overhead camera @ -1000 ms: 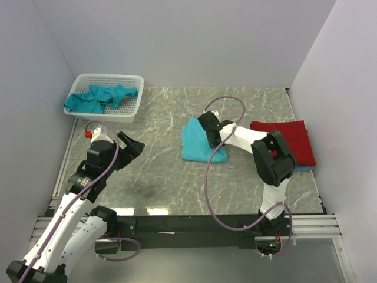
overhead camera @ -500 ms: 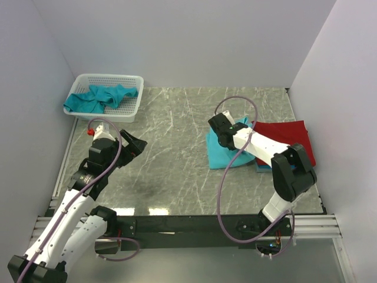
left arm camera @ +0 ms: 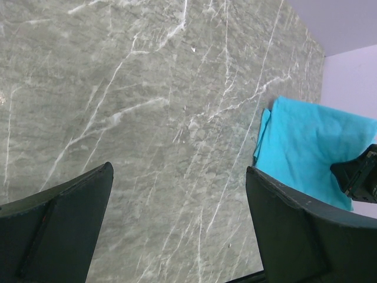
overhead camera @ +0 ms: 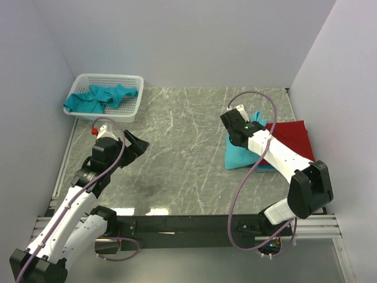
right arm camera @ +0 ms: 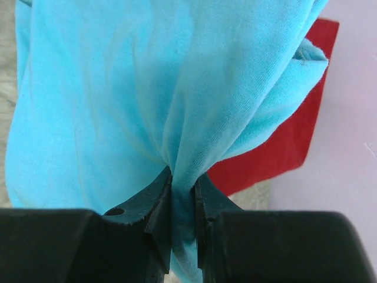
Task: Fold and stack the t-shirts
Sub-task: Neatly place the folded tshirt to the corner
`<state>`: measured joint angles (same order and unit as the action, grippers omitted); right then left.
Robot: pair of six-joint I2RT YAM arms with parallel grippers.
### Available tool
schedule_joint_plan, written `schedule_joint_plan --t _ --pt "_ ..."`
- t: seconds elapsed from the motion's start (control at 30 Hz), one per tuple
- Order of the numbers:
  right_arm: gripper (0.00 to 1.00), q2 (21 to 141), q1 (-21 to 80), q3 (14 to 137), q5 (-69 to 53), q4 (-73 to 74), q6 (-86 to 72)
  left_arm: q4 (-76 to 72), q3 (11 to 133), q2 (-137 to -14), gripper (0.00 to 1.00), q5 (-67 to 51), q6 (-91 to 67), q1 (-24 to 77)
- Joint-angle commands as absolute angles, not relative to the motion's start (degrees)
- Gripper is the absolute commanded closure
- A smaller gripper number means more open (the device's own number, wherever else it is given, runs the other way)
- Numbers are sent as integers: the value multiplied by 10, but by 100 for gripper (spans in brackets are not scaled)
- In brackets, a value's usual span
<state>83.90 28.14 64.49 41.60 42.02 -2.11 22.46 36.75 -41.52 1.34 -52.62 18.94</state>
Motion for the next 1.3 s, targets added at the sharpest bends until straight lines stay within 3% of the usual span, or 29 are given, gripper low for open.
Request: schedule_joint_plan --t 0.0,1.27 --pt "100 805 265 667 437 452 -26 197 367 -418 1 4 -512 190" --pt "100 737 137 851 305 578 68 173 359 -426 1 -33 -510 186"
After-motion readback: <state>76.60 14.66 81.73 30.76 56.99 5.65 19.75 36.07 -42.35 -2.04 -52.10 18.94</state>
